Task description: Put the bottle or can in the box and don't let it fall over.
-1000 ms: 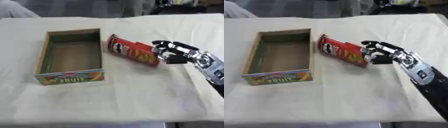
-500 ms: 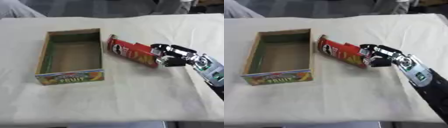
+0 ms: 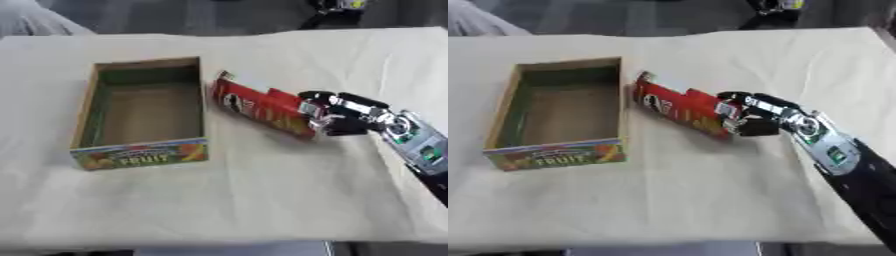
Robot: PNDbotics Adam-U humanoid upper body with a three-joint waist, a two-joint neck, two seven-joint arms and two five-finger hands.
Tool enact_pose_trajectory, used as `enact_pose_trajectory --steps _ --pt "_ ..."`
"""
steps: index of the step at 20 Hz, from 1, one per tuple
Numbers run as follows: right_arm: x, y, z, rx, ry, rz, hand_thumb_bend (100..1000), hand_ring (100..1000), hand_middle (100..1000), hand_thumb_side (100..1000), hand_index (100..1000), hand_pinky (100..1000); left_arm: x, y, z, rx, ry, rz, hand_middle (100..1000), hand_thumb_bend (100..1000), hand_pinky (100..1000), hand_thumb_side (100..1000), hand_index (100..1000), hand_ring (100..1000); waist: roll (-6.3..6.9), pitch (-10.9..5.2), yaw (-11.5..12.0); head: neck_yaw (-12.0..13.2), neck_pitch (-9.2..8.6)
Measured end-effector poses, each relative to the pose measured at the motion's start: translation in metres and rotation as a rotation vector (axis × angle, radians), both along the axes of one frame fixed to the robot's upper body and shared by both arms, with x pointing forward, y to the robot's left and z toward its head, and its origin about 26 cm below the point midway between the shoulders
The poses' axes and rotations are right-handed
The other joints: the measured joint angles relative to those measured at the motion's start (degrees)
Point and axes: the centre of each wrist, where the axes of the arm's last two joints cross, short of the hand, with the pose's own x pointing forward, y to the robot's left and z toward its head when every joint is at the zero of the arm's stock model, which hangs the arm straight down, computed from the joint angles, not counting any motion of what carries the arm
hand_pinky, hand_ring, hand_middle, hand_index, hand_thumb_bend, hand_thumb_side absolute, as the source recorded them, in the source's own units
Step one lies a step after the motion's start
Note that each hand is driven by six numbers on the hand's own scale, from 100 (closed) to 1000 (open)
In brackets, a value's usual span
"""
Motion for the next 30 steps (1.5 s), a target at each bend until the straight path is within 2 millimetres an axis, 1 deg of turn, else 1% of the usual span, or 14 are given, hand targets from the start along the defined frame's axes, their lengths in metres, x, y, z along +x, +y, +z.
enact_pose_trajectory --steps 3,7,15,24,28,30 --pt "0.0 0.0 0.001 -0.01 -0.003 -0.006 100 1000 1000 611 1000 796 0.0 0.0 0.0 0.0 0.0 0.0 825 307 411 552 707 802 0.0 0.0 0.2 0.0 0.0" --pt "0.002 0.002 0.002 -0.031 -0.001 -0.002 100 1000 1000 599 1000 747 0.0 0.0 0.0 0.0 -0.001 0.0 823 304 411 550 706 801 0.0 0.0 0.3 0.0 0.0" --pt "0.009 0.011 0.012 -0.093 0.008 0.009 100 1000 1000 619 1000 754 0.0 0.0 0.001 0.0 -0.003 -0.002 821 302 412 551 704 803 -0.02 0.0 0.4 0.0 0.0" --pt "0.016 0.015 0.017 -0.147 0.054 0.003 100 1000 1000 681 1000 774 0.0 0.0 0.001 0.0 -0.004 -0.002 822 299 413 550 703 804 -0.02 0.0 0.3 -0.3 0.0" --pt "0.017 0.015 0.017 -0.154 0.076 -0.001 100 1000 1000 708 1000 796 -0.001 -0.001 0.001 0.0 -0.005 -0.003 823 297 414 550 703 805 -0.02 0.0 0.3 -0.4 0.0" --pt "0.017 0.014 0.017 -0.156 0.085 -0.004 100 1000 1000 703 1000 798 -0.001 -0.001 0.001 0.0 -0.006 -0.003 823 295 414 550 703 805 -0.02 0.0 0.3 -0.5 0.0"
